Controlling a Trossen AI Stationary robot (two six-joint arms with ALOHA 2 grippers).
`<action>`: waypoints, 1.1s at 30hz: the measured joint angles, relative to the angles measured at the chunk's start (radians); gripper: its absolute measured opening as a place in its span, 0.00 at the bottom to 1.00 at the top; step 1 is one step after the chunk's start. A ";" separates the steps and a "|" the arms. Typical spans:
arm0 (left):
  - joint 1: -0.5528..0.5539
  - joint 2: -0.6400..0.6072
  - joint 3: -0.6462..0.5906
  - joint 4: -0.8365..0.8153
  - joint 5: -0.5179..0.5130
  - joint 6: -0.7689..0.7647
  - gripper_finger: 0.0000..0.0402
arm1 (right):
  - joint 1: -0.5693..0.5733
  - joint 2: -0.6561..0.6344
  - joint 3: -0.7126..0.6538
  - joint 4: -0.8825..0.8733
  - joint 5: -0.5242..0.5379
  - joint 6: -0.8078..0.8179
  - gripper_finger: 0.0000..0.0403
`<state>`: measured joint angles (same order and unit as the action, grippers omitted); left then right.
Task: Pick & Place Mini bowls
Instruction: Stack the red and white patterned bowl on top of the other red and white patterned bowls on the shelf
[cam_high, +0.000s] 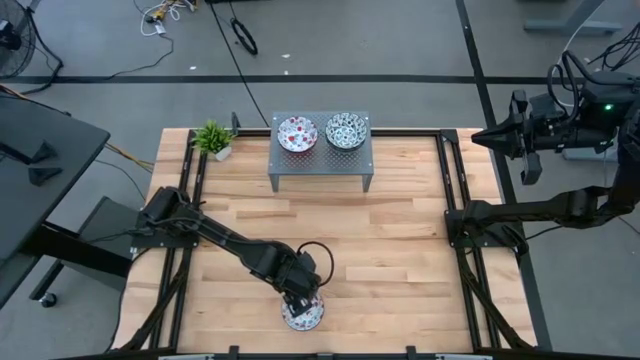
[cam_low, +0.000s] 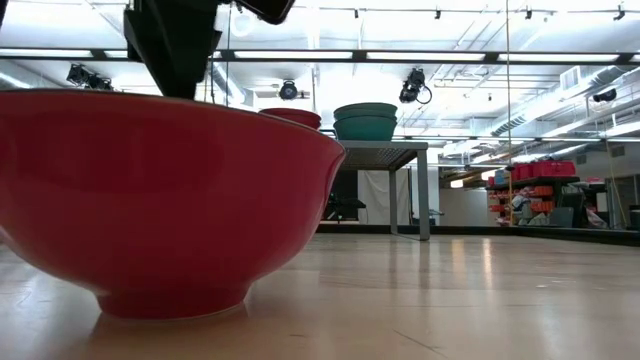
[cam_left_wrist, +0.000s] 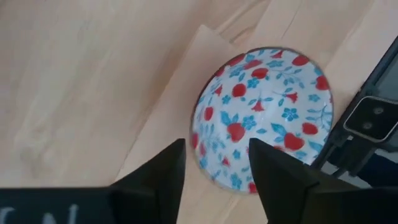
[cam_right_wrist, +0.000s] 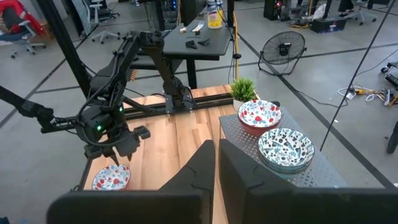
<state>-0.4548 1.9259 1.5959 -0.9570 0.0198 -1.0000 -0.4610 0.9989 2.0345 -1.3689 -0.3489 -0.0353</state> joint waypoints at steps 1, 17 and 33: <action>0.001 0.005 0.000 0.012 0.002 0.000 0.46 | 0.000 0.000 0.000 0.000 0.000 0.000 0.06; 0.003 0.071 -0.012 0.048 0.042 0.036 0.48 | 0.000 0.000 0.000 0.000 0.000 0.000 0.06; 0.001 0.073 -0.111 0.070 0.089 0.039 0.48 | 0.000 0.000 0.000 0.000 0.000 0.000 0.06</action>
<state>-0.4534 1.9987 1.4845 -0.8873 0.1093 -0.9612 -0.4612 0.9989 2.0346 -1.3689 -0.3490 -0.0351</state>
